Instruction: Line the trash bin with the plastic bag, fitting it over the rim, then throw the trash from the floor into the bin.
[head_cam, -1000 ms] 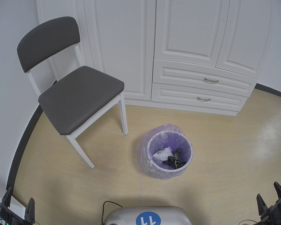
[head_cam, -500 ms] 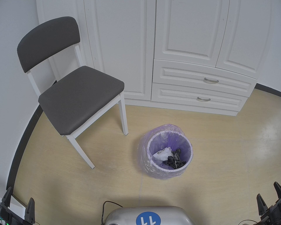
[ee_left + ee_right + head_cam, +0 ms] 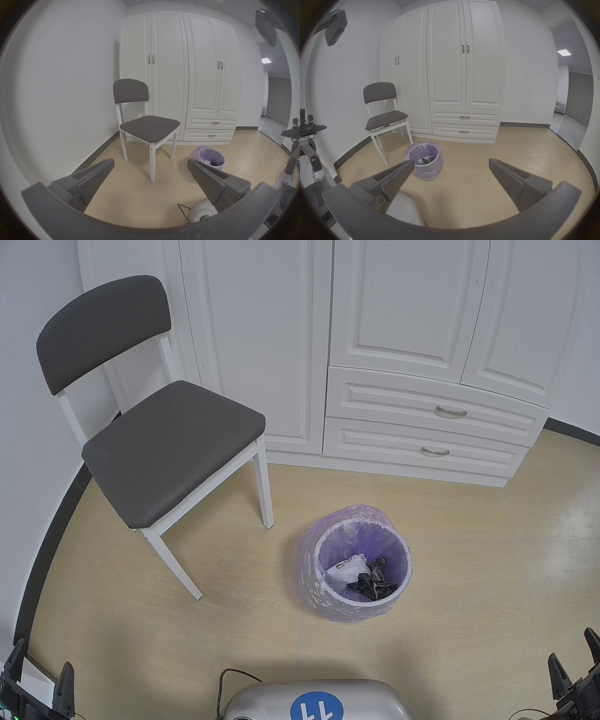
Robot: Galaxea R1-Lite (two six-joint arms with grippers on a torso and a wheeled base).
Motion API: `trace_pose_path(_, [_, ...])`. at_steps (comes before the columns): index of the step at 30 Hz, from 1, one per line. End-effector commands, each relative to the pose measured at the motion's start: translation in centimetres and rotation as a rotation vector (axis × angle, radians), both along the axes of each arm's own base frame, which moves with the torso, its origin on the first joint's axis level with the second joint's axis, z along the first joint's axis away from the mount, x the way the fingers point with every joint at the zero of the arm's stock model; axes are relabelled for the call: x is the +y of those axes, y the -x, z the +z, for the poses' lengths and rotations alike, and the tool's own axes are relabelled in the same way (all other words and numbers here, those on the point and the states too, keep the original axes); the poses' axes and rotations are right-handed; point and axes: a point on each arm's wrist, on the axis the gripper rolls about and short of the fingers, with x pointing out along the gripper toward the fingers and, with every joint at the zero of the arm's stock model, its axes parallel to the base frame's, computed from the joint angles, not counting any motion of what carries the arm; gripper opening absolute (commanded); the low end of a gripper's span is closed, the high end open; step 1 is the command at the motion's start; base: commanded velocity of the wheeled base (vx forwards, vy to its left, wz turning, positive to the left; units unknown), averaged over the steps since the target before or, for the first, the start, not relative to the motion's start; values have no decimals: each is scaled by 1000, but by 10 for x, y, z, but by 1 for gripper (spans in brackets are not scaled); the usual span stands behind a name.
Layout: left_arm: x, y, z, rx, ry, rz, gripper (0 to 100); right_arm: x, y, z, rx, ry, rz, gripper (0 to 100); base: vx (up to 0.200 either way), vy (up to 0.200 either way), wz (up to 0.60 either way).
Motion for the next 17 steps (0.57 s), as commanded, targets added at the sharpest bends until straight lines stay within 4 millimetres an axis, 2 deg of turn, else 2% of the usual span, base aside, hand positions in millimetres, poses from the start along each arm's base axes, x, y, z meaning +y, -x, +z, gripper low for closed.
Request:
trace_pose_path(1, [0, 0, -5, 3, 0, 2, 100, 0, 0, -5, 3, 0, 1, 100, 0, 0, 0])
trace_pose_path(17, [0, 0, -5, 3, 0, 0, 100, 0, 0, -5, 3, 0, -1, 100, 0, 0, 0])
